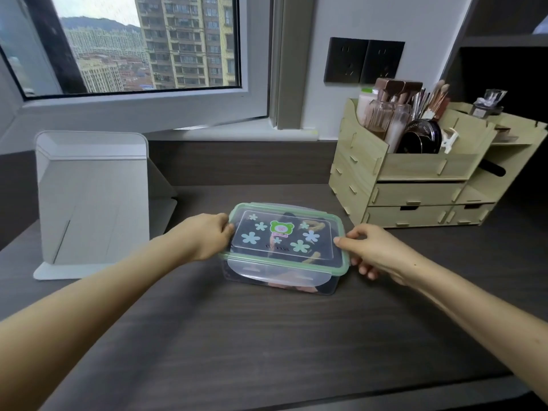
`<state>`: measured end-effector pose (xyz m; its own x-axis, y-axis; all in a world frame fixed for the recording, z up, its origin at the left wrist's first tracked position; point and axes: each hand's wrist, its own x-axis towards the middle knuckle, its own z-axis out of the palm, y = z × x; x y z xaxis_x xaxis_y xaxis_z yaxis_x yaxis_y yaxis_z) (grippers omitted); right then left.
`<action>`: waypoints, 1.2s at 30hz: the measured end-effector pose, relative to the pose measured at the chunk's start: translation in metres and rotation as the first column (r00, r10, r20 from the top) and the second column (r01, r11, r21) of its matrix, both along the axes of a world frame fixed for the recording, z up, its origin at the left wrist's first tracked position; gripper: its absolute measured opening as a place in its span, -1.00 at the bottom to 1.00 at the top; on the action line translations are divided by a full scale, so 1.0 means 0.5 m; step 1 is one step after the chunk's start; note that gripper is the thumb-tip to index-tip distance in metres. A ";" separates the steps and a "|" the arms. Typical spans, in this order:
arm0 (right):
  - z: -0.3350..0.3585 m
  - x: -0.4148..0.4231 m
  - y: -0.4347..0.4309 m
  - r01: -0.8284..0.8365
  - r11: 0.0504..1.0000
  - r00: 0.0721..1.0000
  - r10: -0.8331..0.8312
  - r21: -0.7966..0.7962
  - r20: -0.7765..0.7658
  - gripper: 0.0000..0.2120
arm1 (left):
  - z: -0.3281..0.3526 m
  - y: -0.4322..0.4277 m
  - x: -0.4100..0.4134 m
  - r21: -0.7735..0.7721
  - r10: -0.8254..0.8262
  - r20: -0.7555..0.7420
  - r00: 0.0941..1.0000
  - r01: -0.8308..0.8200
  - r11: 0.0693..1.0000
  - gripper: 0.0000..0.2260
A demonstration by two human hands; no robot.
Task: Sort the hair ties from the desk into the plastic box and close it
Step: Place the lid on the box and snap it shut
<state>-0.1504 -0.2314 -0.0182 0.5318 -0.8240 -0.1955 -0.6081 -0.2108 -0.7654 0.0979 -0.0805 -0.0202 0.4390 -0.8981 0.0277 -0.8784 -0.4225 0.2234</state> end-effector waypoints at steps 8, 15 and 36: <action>0.045 0.021 0.001 -0.213 0.965 0.914 0.143 -0.150 -0.380 -0.63 | 0.012 -0.008 -0.008 0.134 -0.083 0.165 0.983 0.061 0.989 -0.62; 0.049 0.021 -0.008 -0.082 0.983 0.986 0.103 0.161 -0.128 -0.74 | -0.002 -0.016 0.013 0.115 -0.071 -0.061 0.996 0.078 0.990 -0.59; -0.009 0.006 -0.002 -0.062 0.939 0.978 -0.011 0.340 0.209 -0.75 | -0.015 -0.005 0.016 0.019 -0.014 -0.545 0.839 0.029 0.999 -0.52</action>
<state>-0.1472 -0.2325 -0.0229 0.6105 -0.7115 -0.3478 -0.4283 0.0728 -0.9007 0.1056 -0.0831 -0.0275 0.3575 -0.9045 -0.2326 -0.6272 -0.4171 0.6578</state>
